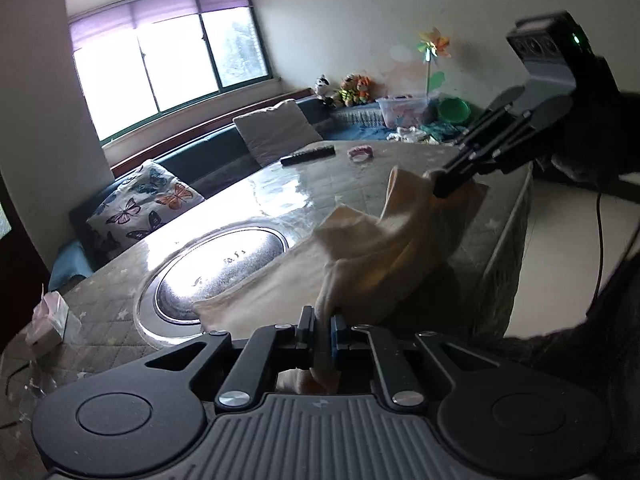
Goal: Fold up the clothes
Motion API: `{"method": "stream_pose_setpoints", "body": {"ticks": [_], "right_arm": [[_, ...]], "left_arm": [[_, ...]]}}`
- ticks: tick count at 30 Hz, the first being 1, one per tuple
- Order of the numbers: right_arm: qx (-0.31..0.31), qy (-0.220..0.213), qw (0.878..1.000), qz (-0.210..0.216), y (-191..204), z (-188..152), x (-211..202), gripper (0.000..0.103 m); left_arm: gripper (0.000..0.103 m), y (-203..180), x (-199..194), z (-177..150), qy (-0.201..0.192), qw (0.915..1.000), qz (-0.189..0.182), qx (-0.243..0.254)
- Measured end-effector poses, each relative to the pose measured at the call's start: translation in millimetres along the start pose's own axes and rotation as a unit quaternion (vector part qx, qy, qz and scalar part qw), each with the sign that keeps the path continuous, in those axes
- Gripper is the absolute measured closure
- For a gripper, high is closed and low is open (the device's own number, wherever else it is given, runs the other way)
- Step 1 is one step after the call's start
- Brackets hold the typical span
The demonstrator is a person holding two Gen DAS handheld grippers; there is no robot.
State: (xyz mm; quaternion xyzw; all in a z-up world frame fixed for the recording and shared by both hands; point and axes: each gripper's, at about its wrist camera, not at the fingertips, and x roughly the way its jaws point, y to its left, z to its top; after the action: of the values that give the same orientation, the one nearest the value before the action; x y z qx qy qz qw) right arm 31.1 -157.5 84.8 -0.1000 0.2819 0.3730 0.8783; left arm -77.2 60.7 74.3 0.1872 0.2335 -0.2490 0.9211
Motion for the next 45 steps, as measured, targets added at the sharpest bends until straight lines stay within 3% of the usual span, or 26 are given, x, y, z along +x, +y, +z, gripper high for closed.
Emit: {"method": "stream_pose_setpoints", "body": {"ticks": [6,14,20,23,25,27,32,37,39,45], "right_arm": [[0.006,-0.004,1.000,-0.006,-12.7,14.7,20.3,0.099],[0.013,-0.014,0.999,-0.037,-50.1,51.4,65.2,0.099],[0.054,0.018,0.996,-0.066,-96.1,63.9,135.4,0.099],[0.083,0.044,0.993,-0.076,-110.2,53.7,170.9,0.098],[0.096,0.055,0.990,-0.086,-114.9,43.8,187.1,0.091],[0.104,0.061,0.989,-0.088,-119.8,38.4,194.0,0.091],[0.110,0.036,0.988,-0.098,-122.8,42.0,172.3,0.086],[0.098,0.026,0.993,-0.066,-107.9,54.3,164.2,0.087],[0.084,0.039,0.994,-0.049,-97.7,57.3,177.3,0.087],[0.062,0.070,0.994,-0.048,-87.9,64.1,213.3,0.087]], "left_arm": [[0.096,20.0,23.2,11.0,-0.005,0.9993,0.013,-0.035],[0.097,74.9,91.5,37.1,0.004,0.9971,0.049,-0.059],[0.097,102.3,174.6,32.8,0.063,0.9921,0.060,-0.090],[0.090,109.0,200.5,21.0,0.096,0.9871,0.066,-0.109],[0.083,113.1,203.1,14.9,0.099,0.9851,0.069,-0.123],[0.079,115.1,198.0,14.6,0.096,0.9843,0.076,-0.127],[0.075,127.0,176.8,23.5,0.074,0.9816,0.095,-0.148],[0.081,108.1,171.7,48.0,0.046,0.9874,0.028,-0.149],[0.084,96.1,181.8,53.3,0.056,0.9889,0.004,-0.138],[0.084,91.9,218.1,58.1,0.091,0.9851,-0.015,-0.146]]}}
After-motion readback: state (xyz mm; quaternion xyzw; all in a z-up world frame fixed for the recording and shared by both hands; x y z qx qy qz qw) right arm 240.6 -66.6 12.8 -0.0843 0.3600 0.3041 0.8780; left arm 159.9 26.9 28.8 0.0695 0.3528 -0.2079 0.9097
